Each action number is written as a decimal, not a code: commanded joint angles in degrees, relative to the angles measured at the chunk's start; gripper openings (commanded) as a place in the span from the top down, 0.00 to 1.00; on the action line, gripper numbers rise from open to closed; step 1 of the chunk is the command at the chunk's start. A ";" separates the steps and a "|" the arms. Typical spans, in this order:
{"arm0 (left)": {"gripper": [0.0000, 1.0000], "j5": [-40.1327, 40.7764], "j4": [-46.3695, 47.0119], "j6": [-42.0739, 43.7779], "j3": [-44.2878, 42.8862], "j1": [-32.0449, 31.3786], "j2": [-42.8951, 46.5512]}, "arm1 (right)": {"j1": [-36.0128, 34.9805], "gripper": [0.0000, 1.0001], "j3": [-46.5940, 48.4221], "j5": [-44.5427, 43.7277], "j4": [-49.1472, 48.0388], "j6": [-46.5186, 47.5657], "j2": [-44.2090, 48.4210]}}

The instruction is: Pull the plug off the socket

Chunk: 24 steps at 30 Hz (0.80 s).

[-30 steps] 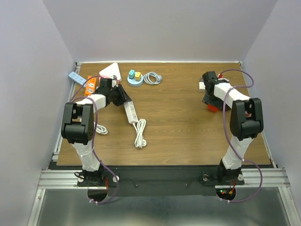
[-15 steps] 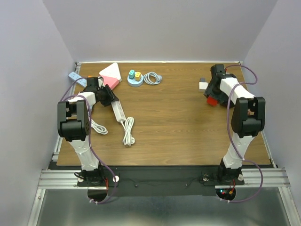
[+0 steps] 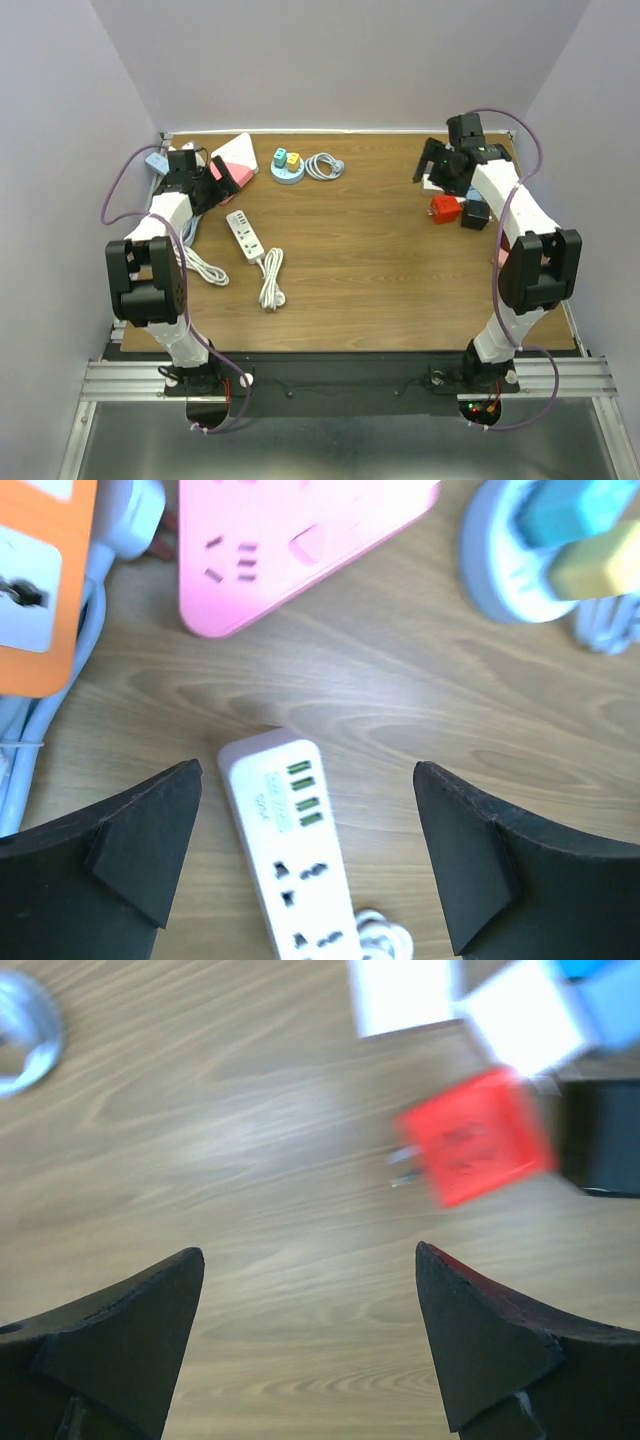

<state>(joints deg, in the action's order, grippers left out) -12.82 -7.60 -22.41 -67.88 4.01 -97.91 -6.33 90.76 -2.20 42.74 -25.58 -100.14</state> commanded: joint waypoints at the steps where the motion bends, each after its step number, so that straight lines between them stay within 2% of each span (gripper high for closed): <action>1: 0.01 -3.86 1.79 -2.54 0.37 0.21 8.16 | -4.91 0.09 6.08 11.24 -4.94 5.80 -2.59; 4: 0.05 -16.16 6.61 -5.44 6.07 -0.05 10.97 | -7.38 0.12 13.17 13.35 -7.49 5.90 -9.35; 7: 0.11 -21.28 9.44 -6.50 9.59 -3.83 11.69 | -9.05 0.14 21.35 15.11 -10.39 4.58 -17.09; 8: 0.12 -21.02 9.53 -6.33 10.30 -8.45 11.69 | -9.40 0.15 23.48 15.64 -11.35 4.32 -18.94; 11: 0.32 -21.28 12.59 -7.29 13.99 -12.70 11.60 | -10.81 0.17 31.39 19.93 -14.61 3.26 -27.10; 12: 0.49 -20.85 15.82 -9.90 15.22 -14.71 11.86 | -11.59 0.17 32.97 22.21 -16.10 3.26 -28.78; 13: 0.58 -21.19 18.03 -11.06 17.93 -15.60 11.86 | -12.04 0.18 34.99 23.19 -16.37 3.52 -30.54; 14: 0.72 -21.89 19.97 -12.12 19.00 -16.22 11.69 | -12.82 0.18 38.32 25.12 -16.72 3.87 -34.21; 17: 0.90 -21.02 21.92 -13.18 20.15 -17.28 9.85 | -13.80 0.18 40.63 27.50 -19.09 5.19 -37.93; 18: 0.99 -20.84 22.53 -13.70 20.41 -17.37 9.41 | -13.97 0.19 39.77 29.60 -22.40 5.11 -38.46; 24: 1.00 -17.86 21.93 -15.11 21.29 -18.86 4.76 | -15.03 0.20 40.20 33.66 -31.30 7.47 -42.15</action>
<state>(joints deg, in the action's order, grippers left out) -32.18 11.68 -36.12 -47.31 -13.85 -91.70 -20.51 128.35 26.28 21.85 -20.67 -141.82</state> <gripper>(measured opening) 0.023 0.804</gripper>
